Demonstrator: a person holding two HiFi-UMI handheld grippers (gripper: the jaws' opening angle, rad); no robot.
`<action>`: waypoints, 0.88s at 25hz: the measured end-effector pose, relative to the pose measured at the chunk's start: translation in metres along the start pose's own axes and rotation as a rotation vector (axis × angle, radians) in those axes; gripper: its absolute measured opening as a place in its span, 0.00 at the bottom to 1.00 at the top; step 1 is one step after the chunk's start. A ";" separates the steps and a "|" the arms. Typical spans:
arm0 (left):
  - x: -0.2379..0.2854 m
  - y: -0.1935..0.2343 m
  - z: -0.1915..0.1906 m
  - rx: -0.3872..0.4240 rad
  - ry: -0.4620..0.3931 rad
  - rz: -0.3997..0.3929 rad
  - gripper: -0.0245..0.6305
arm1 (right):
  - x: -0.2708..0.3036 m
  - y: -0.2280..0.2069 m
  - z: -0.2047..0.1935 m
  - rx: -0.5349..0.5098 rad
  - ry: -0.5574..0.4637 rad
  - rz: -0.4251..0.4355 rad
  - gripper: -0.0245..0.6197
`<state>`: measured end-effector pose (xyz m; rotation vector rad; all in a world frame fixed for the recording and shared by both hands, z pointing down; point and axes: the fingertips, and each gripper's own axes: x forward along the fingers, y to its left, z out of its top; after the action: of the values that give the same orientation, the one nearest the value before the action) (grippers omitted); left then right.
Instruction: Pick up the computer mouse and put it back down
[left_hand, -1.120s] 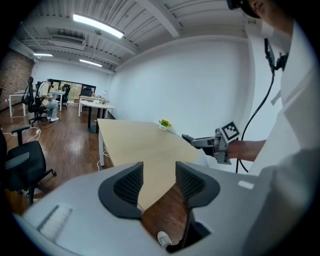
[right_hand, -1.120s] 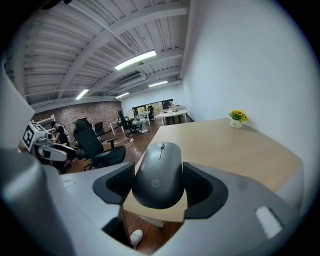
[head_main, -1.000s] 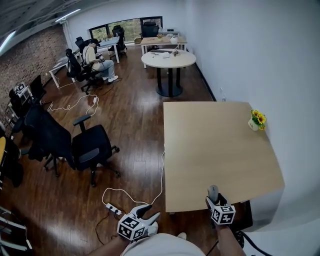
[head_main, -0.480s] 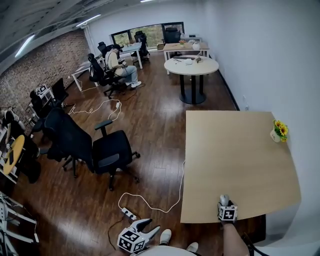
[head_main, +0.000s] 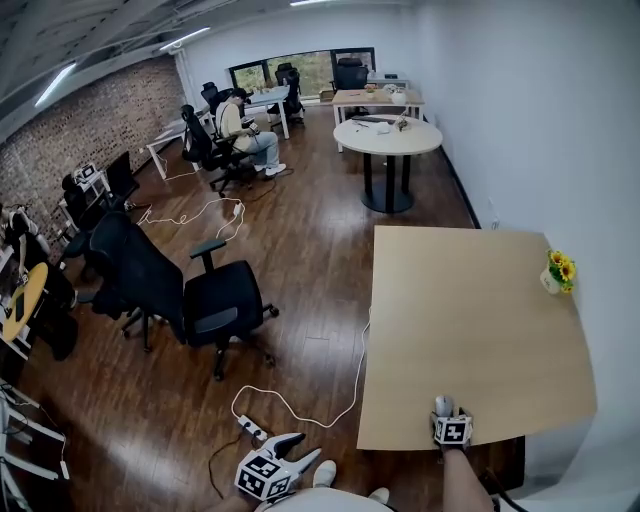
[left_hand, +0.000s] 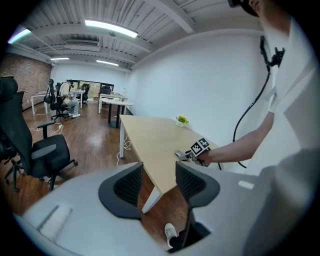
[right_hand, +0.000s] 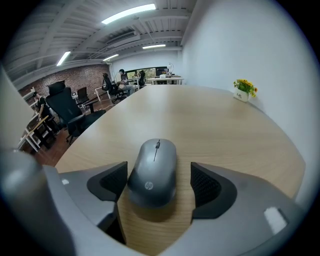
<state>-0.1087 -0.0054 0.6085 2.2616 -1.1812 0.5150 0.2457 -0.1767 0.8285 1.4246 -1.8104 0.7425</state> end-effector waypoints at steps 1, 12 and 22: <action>0.003 -0.001 0.002 0.005 -0.003 -0.009 0.32 | -0.007 -0.001 0.001 -0.004 -0.012 -0.006 0.67; 0.036 -0.020 0.025 0.048 -0.034 -0.110 0.32 | -0.133 0.038 0.005 -0.001 -0.169 0.068 0.71; 0.055 -0.053 0.023 0.092 -0.026 -0.200 0.32 | -0.212 0.062 -0.005 -0.068 -0.241 0.080 0.70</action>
<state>-0.0323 -0.0293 0.6061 2.4385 -0.9467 0.4718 0.2167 -0.0382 0.6593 1.4543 -2.0666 0.5616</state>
